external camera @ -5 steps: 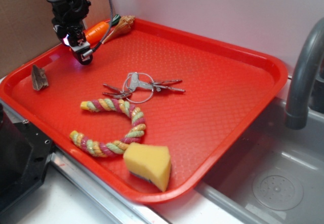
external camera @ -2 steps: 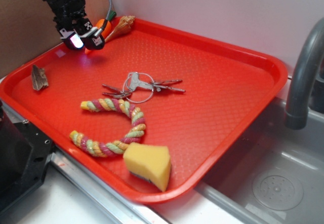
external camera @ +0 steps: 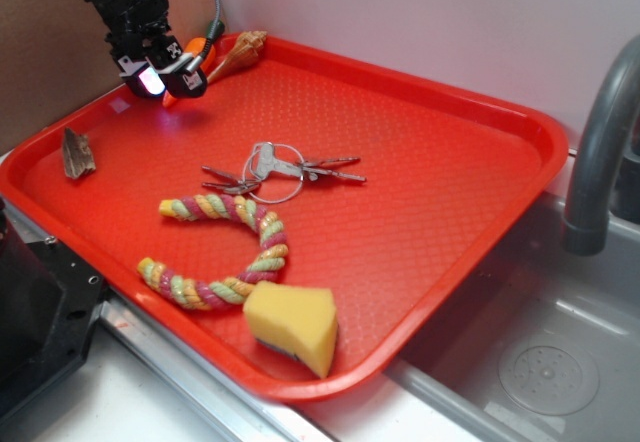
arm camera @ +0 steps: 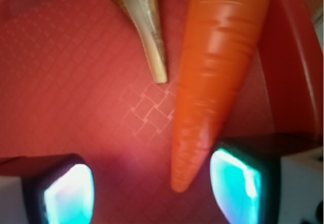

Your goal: Grab the carrot.

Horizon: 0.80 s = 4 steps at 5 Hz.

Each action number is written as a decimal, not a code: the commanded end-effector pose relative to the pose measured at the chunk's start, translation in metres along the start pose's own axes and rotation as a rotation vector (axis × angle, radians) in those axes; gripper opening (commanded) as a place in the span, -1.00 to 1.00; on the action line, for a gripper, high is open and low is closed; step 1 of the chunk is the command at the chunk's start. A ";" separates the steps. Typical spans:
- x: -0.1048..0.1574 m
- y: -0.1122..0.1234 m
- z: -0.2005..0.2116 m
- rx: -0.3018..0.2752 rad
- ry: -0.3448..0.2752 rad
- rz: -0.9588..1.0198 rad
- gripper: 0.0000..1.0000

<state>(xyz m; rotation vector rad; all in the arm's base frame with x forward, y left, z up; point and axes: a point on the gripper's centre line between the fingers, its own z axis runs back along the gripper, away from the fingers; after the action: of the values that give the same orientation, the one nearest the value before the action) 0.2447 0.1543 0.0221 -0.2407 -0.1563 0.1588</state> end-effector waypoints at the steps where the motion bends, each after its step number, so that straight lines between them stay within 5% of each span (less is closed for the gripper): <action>1: 0.006 0.006 -0.018 0.201 0.016 0.190 1.00; 2: 0.005 0.007 -0.020 0.236 -0.027 0.242 0.82; 3: 0.006 0.014 -0.023 0.234 -0.021 0.267 -1.00; 4: 0.008 0.020 -0.024 0.218 -0.003 0.273 -1.00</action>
<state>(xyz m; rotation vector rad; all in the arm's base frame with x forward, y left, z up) 0.2613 0.1652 0.0064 -0.0286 -0.1497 0.4367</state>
